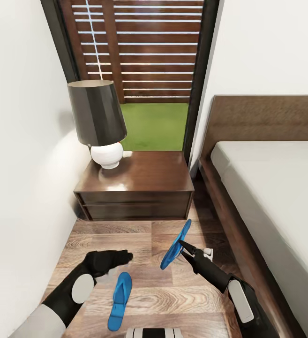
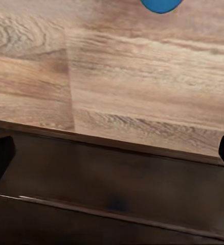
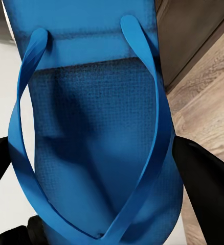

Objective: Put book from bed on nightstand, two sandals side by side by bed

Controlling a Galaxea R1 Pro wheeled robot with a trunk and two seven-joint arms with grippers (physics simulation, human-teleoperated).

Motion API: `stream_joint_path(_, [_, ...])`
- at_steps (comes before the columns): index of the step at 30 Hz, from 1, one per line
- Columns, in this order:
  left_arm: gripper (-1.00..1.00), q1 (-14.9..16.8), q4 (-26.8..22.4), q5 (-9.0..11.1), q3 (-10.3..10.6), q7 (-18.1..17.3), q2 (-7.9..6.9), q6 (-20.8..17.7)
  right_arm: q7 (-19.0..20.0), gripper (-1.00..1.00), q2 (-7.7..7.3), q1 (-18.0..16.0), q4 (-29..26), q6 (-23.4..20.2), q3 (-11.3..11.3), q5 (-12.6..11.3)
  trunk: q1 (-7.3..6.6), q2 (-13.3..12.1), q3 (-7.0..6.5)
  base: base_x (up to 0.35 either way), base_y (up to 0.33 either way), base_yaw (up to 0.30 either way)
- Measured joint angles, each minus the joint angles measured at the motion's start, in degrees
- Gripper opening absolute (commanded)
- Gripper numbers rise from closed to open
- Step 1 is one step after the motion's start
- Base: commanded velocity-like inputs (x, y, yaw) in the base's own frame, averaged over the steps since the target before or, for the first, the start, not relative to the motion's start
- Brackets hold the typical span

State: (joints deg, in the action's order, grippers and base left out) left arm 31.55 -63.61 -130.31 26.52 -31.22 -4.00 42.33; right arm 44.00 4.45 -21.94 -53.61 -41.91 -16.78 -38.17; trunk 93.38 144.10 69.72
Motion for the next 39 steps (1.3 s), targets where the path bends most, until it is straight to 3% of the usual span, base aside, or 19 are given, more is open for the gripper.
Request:
stream_joint_path(5, [1.0,5.72,1.53,-0.01,0.02,-0.02,-0.08,1.11,0.01,-1.0,0.03,-0.01,0.0,-0.02,0.02,-0.01,0.0,0.0,0.0,0.0,0.0,0.0])
stream_joint_path(8, [1.0,7.65,6.7,0.01,0.01,-0.03,-0.01,1.1,0.08,-1.0,-0.01,-0.02,0.0,-0.04,0.08,-0.01,0.01,0.0,0.01,0.0,0.0,0.0])
stream_joint_path(11, [1.0,7.97,11.35,0.1,-0.01,-0.04,0.14,1.21,0.1,-1.0,-0.02,0.0,-0.01,-0.22,0.09,-0.01,0.0,0.0,0.01,0.0,0.0,0.0])
stream_joint_path(21, [1.0,8.05,19.59,0.2,1.02,-0.1,0.68,3.72,0.18,-1.0,-0.03,-0.01,0.0,-0.57,0.0,-0.03,0.0,0.0,0.01,0.0,0.0,0.0])
stream_joint_path(28, [1.0,7.98,20.11,0.28,1.99,0.03,0.68,3.55,0.18,-1.0,-0.03,0.0,-0.06,-0.64,0.0,-0.09,0.0,0.0,0.01,0.0,0.0,0.0])
stream_joint_path(33, [1.0,7.96,19.98,0.21,6.04,0.05,0.63,3.37,0.23,-1.0,-0.03,0.0,-0.13,-0.65,0.0,-0.12,0.0,0.0,0.01,0.0,0.0,0.0])
stream_joint_path(39, [1.0,7.96,19.83,0.39,6.42,0.27,1.05,3.14,0.27,-1.0,-0.03,0.0,-0.14,-0.65,0.0,-0.11,0.0,0.0,0.01,0.0,0.0,0.0])
